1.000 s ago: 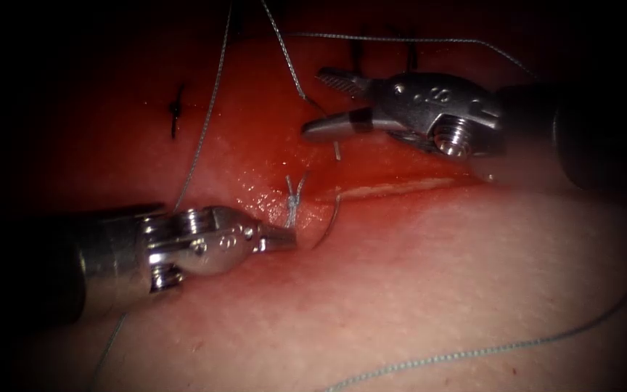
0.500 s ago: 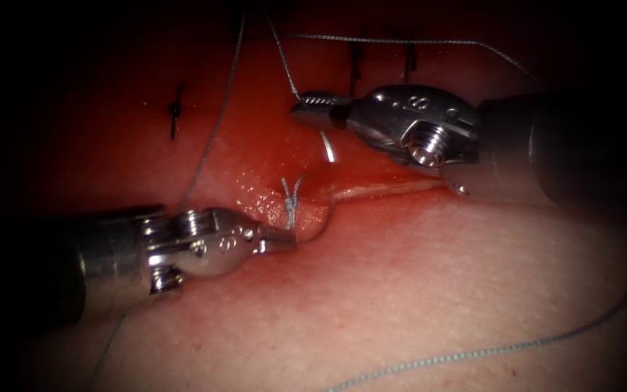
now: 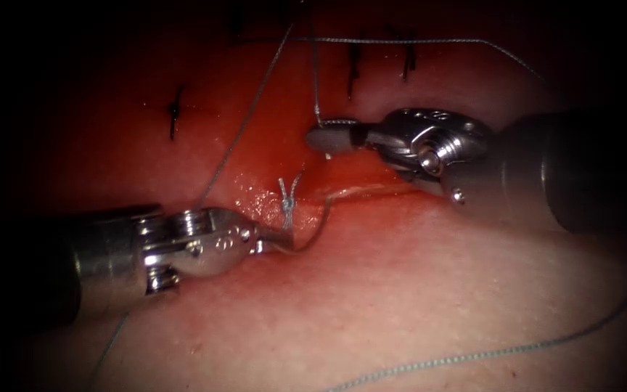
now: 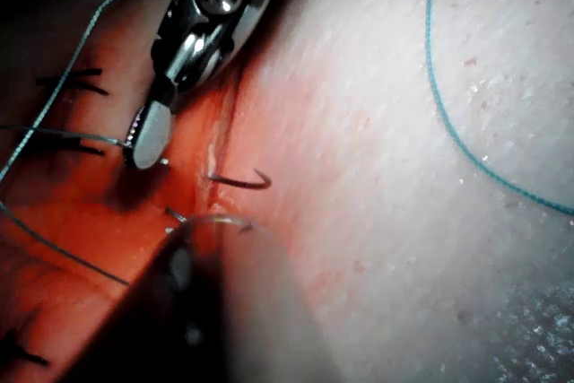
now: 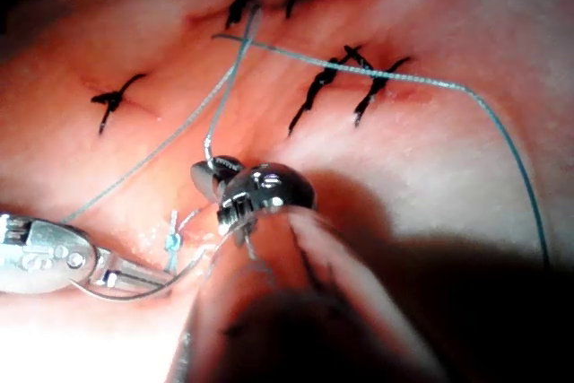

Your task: Wound Closure

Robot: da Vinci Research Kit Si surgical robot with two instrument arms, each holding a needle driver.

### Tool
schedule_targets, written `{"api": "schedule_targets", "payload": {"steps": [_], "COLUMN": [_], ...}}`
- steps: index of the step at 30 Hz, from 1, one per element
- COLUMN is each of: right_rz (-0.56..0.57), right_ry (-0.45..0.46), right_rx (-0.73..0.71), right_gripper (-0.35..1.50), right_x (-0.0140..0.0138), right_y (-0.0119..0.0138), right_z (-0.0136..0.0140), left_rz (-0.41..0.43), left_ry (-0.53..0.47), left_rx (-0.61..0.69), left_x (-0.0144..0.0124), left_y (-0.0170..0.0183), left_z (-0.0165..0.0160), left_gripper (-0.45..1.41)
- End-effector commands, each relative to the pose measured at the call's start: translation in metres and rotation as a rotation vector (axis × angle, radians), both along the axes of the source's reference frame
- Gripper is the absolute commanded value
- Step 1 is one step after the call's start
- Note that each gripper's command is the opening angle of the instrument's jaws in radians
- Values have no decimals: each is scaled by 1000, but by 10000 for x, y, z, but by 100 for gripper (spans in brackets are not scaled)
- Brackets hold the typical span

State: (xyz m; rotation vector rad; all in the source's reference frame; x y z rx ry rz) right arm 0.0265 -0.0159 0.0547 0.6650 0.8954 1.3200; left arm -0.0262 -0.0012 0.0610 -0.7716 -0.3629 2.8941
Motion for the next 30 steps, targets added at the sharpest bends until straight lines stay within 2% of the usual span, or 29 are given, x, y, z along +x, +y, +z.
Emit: {"api": "schedule_targets", "payload": {"steps": [1, 3, 5, 7, 8, 9, 10, 12, 18, 22, 26, 30], "right_rz": [-31, -36, -47, -30, -17, 5, 18, 50, 89, 95, 96, 95], "right_ry": [22, 58, 78, 97, 104, 118, 129, 156, 170, 168, 166, 164], "right_rx": [-1, -9, -45, -84, -97, -133, -146, -171, -193, -202, -213, -222], "right_gripper": [-35, -35, 37, 95, 106, 120, 125, 130, 125, 118, 111, 108], "right_x": [10, 8, 4, -3, -7, -19, -25, -39, -80, -97, -100, -98], "right_y": [-1, 0, 4, 13, 18, 32, 39, 53, 75, 80, 80, 76], "right_z": [-1, -1, 2, 6, 8, 13, 15, 19, 23, 24, 29, 36], "left_rz": [6, 1, 2, 0, 10, 14, 18, 23, 67, 109, 82, 42], "left_ry": [-8, -20, -36, -65, -93, -177, -213, -276, -438, -548, -688, -778], "left_rx": [-9, -15, -30, -57, -74, -109, -125, -142, -97, -88, -57, -46], "left_x": [-6, -5, -4, -4, -4, -3, -2, 2, 14, 15, -1, -18], "left_y": [3, 6, 9, 14, 17, 26, 30, 39, 44, 38, 34, 38], "left_z": [3, 1, -3, -7, -9, -14, -16, -20, -18, -10, -9, -17], "left_gripper": [-33, -33, -33, -33, -30, -18, -18, -16, -20, 5, 24, 36]}}
